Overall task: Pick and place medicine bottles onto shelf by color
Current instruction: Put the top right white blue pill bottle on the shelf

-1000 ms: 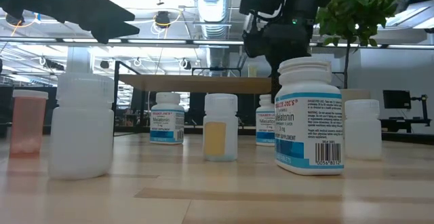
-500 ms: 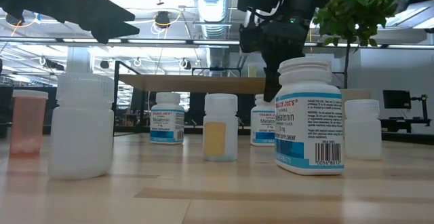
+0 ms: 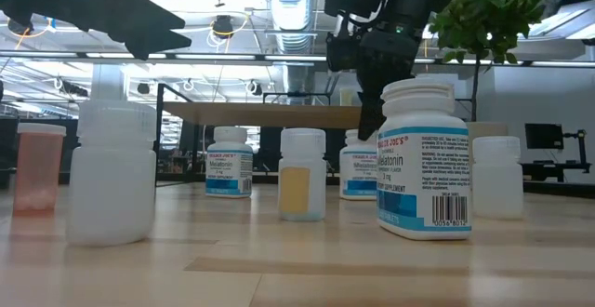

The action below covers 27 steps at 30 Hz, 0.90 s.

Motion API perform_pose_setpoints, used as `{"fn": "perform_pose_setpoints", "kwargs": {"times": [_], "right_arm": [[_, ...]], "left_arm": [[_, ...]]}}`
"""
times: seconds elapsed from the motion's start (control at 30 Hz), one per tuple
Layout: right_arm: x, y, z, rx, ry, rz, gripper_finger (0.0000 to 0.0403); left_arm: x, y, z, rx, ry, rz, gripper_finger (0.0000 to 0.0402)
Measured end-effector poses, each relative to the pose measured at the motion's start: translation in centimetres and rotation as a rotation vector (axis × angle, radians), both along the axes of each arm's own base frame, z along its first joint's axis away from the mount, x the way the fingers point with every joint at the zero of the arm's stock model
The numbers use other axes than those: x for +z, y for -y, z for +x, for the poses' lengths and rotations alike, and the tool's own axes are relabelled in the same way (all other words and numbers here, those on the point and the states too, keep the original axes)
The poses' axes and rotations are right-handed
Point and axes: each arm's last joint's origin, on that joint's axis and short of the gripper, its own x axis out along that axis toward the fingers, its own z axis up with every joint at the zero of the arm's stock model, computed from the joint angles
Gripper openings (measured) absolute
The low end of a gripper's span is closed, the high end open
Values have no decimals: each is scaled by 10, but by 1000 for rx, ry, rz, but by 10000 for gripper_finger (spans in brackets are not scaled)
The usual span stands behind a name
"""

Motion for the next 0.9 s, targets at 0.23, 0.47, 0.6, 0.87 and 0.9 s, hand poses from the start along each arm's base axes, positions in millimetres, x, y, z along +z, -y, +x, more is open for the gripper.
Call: {"fn": "perform_pose_setpoints", "kwargs": {"times": [0.23, 0.47, 0.6, 0.87, 0.9], "right_arm": [[20, 0, 9, 4, 53, -3, 179], [74, 11, 22, -2, 140, -18, 176], [113, 24, 27, 9, 241, -56, 179], [172, 74, 24, 15, 413, -231, 176], [175, 82, 23, 4, 430, -248, 176]], "left_arm": [[0, 0, 0, 0, 1, 0, 281], [0, 0, 0, 0, 2, 0, 281], [0, 0, 0, -1, 2, 0, 281], [0, 0, 0, -1, 4, 0, 281], [0, 0, 0, -1, 4, 0, 281]]}}
